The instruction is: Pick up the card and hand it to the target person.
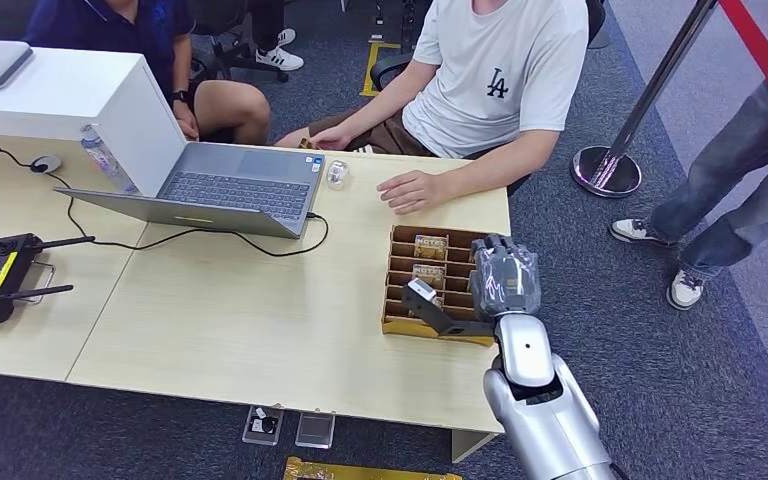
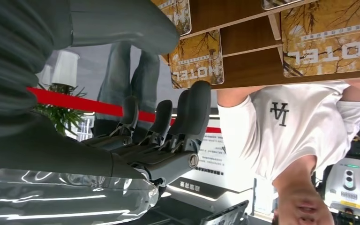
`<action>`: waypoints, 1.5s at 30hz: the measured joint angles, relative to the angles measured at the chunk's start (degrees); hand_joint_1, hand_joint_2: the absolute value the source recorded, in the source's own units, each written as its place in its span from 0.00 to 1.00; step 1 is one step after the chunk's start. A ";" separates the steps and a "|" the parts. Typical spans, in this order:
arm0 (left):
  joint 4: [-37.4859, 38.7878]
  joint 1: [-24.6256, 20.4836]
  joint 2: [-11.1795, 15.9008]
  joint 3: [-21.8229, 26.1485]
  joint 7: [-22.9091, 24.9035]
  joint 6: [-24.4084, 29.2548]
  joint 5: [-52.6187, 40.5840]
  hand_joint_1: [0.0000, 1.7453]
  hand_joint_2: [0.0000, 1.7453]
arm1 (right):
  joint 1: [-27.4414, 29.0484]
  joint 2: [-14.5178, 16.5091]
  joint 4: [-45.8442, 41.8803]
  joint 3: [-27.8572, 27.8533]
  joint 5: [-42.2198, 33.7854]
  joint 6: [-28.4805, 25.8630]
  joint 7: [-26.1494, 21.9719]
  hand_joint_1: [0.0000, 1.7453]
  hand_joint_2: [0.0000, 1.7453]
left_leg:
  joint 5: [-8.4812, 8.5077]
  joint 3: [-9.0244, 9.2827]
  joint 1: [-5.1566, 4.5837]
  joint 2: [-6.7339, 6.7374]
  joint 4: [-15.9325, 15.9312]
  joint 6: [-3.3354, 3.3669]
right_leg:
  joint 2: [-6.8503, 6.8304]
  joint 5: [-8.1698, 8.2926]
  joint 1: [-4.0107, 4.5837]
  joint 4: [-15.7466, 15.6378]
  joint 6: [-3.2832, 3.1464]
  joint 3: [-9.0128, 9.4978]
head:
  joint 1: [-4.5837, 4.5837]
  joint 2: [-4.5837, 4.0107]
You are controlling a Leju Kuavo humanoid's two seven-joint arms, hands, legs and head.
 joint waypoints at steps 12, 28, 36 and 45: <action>0.02 0.00 -0.04 0.58 0.25 0.02 0.03 0.00 0.00 | -1.00 0.45 2.19 0.00 -0.44 -0.25 -0.35 0.48 1.00 | 0.00 0.00 0.00 0.00 0.00 0.00 | 0.00 0.00 0.00 0.00 0.00 0.00 | -0.01 0.00; 0.04 0.00 -0.11 0.66 0.15 0.50 -0.07 0.00 0.00 | -0.83 -0.16 3.75 -0.11 -2.18 -1.96 -0.55 0.42 1.00 | 0.00 0.00 0.00 0.00 0.00 0.00 | 0.00 0.00 0.00 0.00 0.00 -0.02 | 0.00 0.00; 0.04 0.01 -0.10 0.75 0.04 0.59 -0.10 0.00 0.00 | -0.80 -0.75 4.55 -0.30 -3.03 -2.45 -0.78 0.48 1.00 | 0.00 0.00 0.00 0.00 0.00 0.00 | 0.00 0.00 0.00 0.00 0.00 -0.02 | 0.00 0.00; 0.04 0.01 -0.10 1.26 0.04 0.58 -0.26 0.00 0.00 | -0.75 -1.14 5.57 -1.10 -3.23 -2.98 -0.61 0.43 1.00 | 0.00 0.00 0.00 0.00 0.01 0.00 | 0.00 0.00 0.00 0.00 0.00 -0.02 | 0.00 0.00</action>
